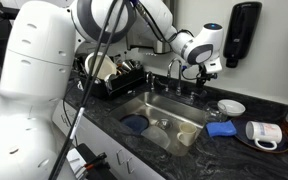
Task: Open the tap
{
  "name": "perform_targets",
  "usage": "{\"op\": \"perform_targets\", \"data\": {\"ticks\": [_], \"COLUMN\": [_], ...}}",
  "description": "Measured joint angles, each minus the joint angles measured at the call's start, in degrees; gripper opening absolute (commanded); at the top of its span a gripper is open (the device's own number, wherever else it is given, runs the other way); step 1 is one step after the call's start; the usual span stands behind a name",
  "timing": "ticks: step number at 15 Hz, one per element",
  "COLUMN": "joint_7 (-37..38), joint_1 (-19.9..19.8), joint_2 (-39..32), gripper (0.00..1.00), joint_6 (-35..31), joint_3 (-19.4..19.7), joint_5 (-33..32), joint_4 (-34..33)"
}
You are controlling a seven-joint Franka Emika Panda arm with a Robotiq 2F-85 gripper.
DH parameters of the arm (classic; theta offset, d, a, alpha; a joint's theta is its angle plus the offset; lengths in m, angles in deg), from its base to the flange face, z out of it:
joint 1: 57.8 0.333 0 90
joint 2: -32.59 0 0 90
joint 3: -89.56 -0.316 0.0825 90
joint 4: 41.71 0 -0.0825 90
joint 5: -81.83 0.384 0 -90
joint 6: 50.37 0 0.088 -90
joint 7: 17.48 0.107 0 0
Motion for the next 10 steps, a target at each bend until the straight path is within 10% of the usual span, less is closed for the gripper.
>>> {"op": "perform_targets", "data": {"ticks": [10], "joint_7": [0.04], "joint_1": [-2.0], "joint_2": [-4.77], "gripper": [1.0], "joint_6": [3.28], "joint_3": [-2.22], "joint_5": [3.54], "joint_4": [-5.58]}}
